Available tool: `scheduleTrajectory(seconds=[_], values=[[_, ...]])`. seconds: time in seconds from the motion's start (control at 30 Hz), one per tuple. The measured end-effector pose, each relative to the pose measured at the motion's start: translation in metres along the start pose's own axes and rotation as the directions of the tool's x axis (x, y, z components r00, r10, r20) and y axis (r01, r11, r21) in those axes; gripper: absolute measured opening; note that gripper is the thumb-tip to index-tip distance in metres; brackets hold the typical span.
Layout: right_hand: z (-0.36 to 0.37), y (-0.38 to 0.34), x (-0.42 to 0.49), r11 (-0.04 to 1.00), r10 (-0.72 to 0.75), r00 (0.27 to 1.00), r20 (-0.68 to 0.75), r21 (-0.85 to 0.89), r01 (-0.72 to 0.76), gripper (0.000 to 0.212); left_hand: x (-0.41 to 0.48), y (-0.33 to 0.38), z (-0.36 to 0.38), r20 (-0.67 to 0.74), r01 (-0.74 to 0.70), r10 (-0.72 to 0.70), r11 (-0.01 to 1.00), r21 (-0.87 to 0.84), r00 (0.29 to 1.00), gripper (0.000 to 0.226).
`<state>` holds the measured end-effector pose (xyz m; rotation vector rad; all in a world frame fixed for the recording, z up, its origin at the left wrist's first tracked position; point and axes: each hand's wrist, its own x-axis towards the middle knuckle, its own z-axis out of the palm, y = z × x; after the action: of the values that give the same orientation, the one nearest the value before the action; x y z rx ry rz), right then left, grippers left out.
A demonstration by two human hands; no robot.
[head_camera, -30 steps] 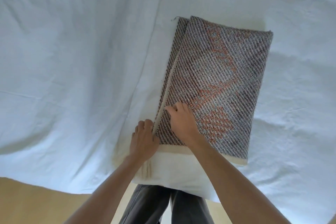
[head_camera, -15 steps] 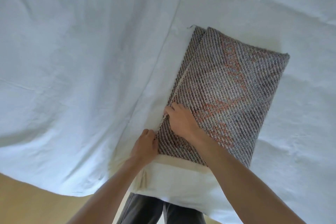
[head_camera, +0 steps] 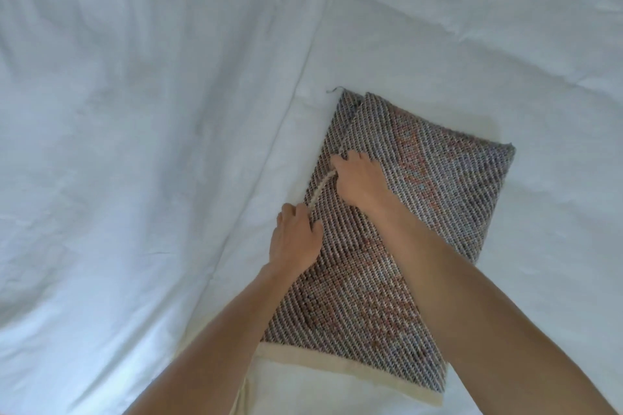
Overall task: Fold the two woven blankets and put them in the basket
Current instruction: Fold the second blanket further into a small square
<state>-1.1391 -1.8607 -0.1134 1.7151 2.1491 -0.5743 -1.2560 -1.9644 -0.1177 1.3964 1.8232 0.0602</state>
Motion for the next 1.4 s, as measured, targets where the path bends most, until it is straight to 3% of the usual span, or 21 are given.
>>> scheduleTrajectory(seconds=[0.13, 0.23, 0.47, 0.63, 0.73, 0.77, 0.83, 0.9, 0.93, 1.0, 1.13, 1.3, 1.4], values=[[-0.001, 0.0, -0.001, 0.976, -0.177, 0.977, -0.119, 0.11, 0.19, 0.039, 0.008, -0.001, -0.008, 0.033, 0.056, -0.055, 0.998, -0.034, 0.998, 0.015], [0.0, 0.006, -0.005, 0.954, -0.24, 0.964, -0.112, 0.158, 0.256, 0.045, 0.01, 0.002, -0.012, 0.042, 0.1, -0.099, 0.995, -0.015, 0.994, 0.009], [-0.028, 0.063, 0.033, 0.982, 0.08, 0.964, -0.253, 0.187, -0.032, 0.051, 0.084, 0.069, -0.025, -0.029, 0.037, -0.038, 0.998, -0.043, 0.999, 0.051], [-0.024, 0.097, 0.022, 0.976, 0.106, 0.955, -0.277, 0.211, -0.047, 0.044, 0.121, 0.083, -0.032, -0.145, 0.13, -0.154, 0.979, -0.159, 0.977, 0.027], [-0.014, 0.124, -0.001, 0.963, 0.226, 0.88, -0.418, 0.235, -0.135, 0.034, 0.124, 0.088, -0.032, -0.182, 0.152, -0.186, 0.971, -0.186, 0.966, 0.018], [-0.009, 0.135, -0.008, 0.954, 0.276, 0.839, -0.469, 0.242, -0.179, 0.032, 0.124, 0.094, -0.03, -0.26, 0.097, -0.132, 0.985, -0.145, 0.956, 0.023], [0.002, 0.156, -0.015, 0.933, 0.354, 0.778, -0.519, 0.259, -0.251, 0.033, 0.125, 0.112, -0.022, -0.414, -0.165, 0.192, 0.981, 0.099, 0.89, 0.04], [0.013, 0.172, -0.018, 0.921, 0.385, 0.776, -0.5, 0.256, -0.293, 0.04, 0.132, 0.131, -0.006, -0.278, -0.434, 0.539, 0.826, 0.361, 0.795, 0.047], [0.019, 0.179, -0.019, 0.918, 0.393, 0.792, -0.467, 0.248, -0.309, 0.045, 0.137, 0.135, 0.002, -0.15, -0.487, 0.595, 0.756, 0.437, 0.79, 0.05], [0.03, 0.189, -0.021, 0.918, 0.39, 0.861, -0.326, 0.216, -0.334, 0.056, 0.151, 0.13, 0.013, 0.03, -0.451, 0.508, 0.734, 0.509, 0.861, 0.058], [0.049, 0.21, -0.015, 0.942, 0.312, 0.949, -0.045, 0.145, -0.303, 0.068, 0.178, 0.112, 0.016, 0.127, -0.374, 0.379, 0.7, 0.608, 0.917, 0.063], [0.034, 0.225, 0.001, 0.943, 0.248, 0.966, 0.068, 0.211, -0.257, 0.063, 0.197, 0.132, 0.001, 0.134, -0.383, 0.396, 0.663, 0.644, 0.909, 0.059], [0.016, 0.237, 0.003, 0.937, 0.215, 0.976, 0.03, 0.274, -0.215, 0.062, 0.205, 0.15, -0.019, 0.19, -0.396, 0.385, 0.577, 0.714, 0.903, 0.059]])
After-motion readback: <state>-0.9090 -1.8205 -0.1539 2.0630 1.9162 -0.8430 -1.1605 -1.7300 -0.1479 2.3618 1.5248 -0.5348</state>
